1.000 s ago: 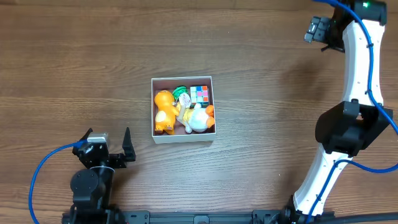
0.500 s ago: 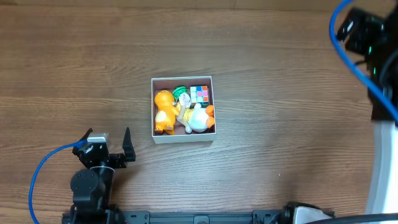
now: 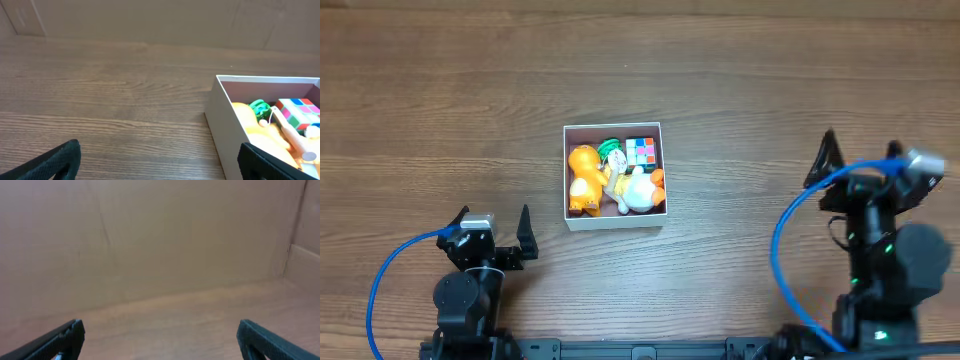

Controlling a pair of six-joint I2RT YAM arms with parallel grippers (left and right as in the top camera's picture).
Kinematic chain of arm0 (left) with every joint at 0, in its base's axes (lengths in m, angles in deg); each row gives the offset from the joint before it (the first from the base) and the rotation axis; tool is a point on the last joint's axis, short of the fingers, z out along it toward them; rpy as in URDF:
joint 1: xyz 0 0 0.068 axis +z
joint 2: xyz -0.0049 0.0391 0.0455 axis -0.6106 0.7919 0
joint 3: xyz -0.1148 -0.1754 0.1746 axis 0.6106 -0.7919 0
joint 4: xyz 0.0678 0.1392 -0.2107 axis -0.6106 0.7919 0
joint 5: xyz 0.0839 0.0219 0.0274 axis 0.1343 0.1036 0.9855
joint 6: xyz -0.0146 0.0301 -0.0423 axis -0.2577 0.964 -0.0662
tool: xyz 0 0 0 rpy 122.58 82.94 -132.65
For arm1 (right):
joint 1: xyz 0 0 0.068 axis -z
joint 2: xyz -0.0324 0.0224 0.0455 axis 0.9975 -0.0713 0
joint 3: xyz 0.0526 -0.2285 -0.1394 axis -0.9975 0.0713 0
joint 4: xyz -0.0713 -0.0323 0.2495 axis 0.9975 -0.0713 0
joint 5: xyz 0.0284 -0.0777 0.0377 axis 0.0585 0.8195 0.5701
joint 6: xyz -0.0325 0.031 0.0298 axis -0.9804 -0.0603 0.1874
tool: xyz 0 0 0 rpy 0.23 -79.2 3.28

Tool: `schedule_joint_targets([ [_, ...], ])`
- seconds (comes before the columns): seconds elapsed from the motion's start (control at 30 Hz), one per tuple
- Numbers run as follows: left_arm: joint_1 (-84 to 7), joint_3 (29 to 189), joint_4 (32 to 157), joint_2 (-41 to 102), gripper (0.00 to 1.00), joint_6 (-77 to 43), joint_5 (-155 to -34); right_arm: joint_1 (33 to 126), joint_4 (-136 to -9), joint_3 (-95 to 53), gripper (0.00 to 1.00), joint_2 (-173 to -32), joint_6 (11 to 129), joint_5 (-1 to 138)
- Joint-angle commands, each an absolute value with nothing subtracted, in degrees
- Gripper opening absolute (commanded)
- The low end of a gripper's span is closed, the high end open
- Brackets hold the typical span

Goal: Pack container

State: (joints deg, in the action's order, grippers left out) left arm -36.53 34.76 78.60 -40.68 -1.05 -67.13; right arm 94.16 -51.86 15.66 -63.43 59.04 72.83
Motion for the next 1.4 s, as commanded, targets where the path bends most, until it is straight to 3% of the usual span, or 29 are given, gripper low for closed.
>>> schedule_joint_targets([
  [0.0, -36.9, 34.3, 78.3, -41.2, 1.0, -0.2, -66.4, 94.2, -45.7, 25.3, 1.0, -56.1, 59.3, 66.7],
  [0.17, -36.9, 34.3, 78.3, -41.2, 1.0, -0.2, -66.4, 90.6, -44.8, 35.2, 1.0, -43.1, 59.3, 65.1],
  [0.5, -36.9, 34.3, 78.3, -41.2, 1.0, -0.2, -66.4, 88.5, -44.6, 44.5, 1.0, -32.6, 59.3, 66.2],
  [1.37, -36.9, 34.3, 78.3, -41.2, 1.0, -0.2, -66.4, 86.9, -43.9, 52.4, 1.0, -32.0, 59.3, 67.6],
])
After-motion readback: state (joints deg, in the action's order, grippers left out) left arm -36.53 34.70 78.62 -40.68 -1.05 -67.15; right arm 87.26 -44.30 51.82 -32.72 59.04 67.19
